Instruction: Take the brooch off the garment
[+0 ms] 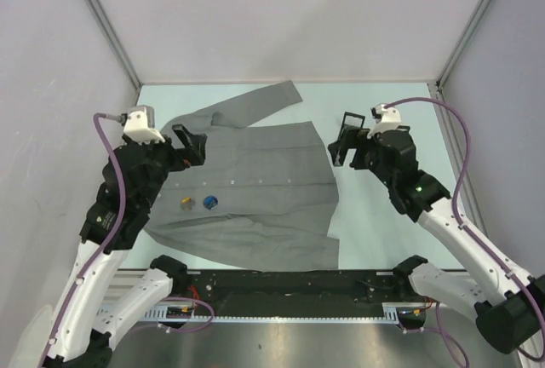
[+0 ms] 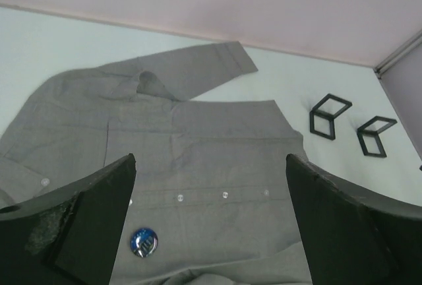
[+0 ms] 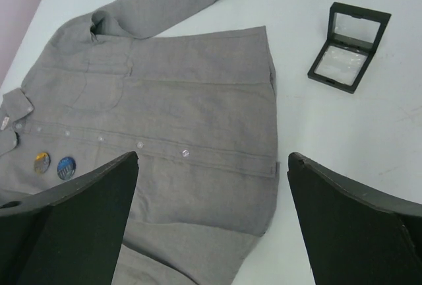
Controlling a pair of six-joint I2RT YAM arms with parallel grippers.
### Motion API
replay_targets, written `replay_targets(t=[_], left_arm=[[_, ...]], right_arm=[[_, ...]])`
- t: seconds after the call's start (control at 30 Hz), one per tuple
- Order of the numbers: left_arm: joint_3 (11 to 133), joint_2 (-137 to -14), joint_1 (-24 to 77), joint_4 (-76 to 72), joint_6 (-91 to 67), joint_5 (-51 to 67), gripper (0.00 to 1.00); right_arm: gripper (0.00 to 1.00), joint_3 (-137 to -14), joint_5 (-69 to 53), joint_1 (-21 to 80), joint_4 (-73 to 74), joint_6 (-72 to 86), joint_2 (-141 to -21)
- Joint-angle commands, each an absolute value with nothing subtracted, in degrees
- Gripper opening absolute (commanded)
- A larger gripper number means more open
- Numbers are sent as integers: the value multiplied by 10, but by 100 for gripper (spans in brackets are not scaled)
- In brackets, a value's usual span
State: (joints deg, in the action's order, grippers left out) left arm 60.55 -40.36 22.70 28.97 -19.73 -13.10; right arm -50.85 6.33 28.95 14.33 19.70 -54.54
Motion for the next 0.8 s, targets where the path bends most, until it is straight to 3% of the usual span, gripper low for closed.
replay_targets(t=[0.0,0.17,0.43,0.53,0.67,0.77], left_arm=[[611,-437,227,342,-224,-113,100],[569,-462,226,373,-271,-121,100],[510,-545,214,454,-438,-162,100],[491,-577,176,468,-476,-126,98],[435,-583,103,407,-499,-41,87],[395,-587,80,361,-522,-11,82]], right_arm=[[100,-520,124,341,99,203,-592],[100,-537,119,395,55,214,-670],[100,-573,11,477,-70,273,-850],[99,-598,-34,503,-106,287,-917],[74,-630,-117,535,-147,292,-998],[62,-664,-144,557,-155,288,-1058]])
